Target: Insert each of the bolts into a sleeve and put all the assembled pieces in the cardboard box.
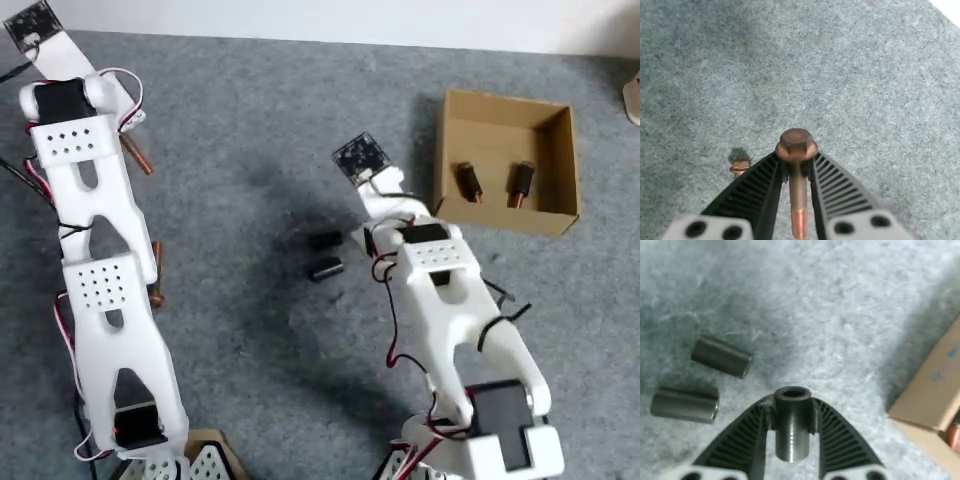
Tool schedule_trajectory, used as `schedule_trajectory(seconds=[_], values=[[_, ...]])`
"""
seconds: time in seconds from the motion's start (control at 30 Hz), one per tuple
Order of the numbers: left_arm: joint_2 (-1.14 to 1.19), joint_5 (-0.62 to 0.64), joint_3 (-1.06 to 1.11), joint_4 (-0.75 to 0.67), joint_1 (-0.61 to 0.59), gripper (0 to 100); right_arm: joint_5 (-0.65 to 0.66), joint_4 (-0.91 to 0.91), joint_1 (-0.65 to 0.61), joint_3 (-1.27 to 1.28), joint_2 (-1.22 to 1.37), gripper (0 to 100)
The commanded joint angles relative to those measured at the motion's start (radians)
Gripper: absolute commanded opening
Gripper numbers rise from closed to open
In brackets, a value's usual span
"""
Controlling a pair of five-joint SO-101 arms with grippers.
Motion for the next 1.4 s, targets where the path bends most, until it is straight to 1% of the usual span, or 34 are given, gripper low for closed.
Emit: schedule_trajectory(seconds=[0.0,0.17,0.33,0.4,0.47,0.57,0.67,0.8,1.0,1.1,1.17,1.27,1.37], values=[[-0.035,-0.009,-0.051,0.008,0.073,0,-0.011,0.005,0.012,-0.001,-0.102,0.5],[-0.062,-0.009,-0.051,0.008,0.153,0,-0.074,0.005,0.008,0.007,-0.194,0.5],[-0.108,-0.003,-0.051,0.008,0.206,0,-0.121,-0.005,0.007,0.073,-0.308,0.5],[-0.116,0.0,-0.048,0.014,0.219,0,-0.157,-0.012,0.007,0.105,-0.36,0.5],[-0.119,0.044,-0.045,0.02,0.223,0,-0.183,-0.01,0.007,0.133,-0.407,0.5],[-0.133,0.064,0.012,0.021,0.226,0,-0.195,-0.007,0.007,0.183,-0.461,0.5],[-0.197,0.058,0.134,0.021,0.234,0,-0.195,-0.01,0.007,0.225,-0.49,0.5],[-0.374,0.015,0.354,0.018,0.236,0,-0.196,-0.01,-0.004,0.248,-0.493,0.5],[-0.621,0.009,0.659,0.017,0.236,0,-0.196,-0.01,-0.039,0.266,-0.504,0.5],[-0.72,0.009,0.756,0.015,0.248,0,-0.203,-0.005,-0.042,0.265,-0.504,0.5],[-0.785,0.009,0.814,0.015,0.254,0,-0.238,0.001,-0.039,0.263,-0.504,0.5],[-0.869,0.009,0.881,0.015,0.266,0,-0.25,0.093,-0.039,0.255,-0.506,0.5],[-0.947,0.009,0.941,0.015,0.268,0,-0.253,0.133,-0.042,0.217,-0.533,0.5]])
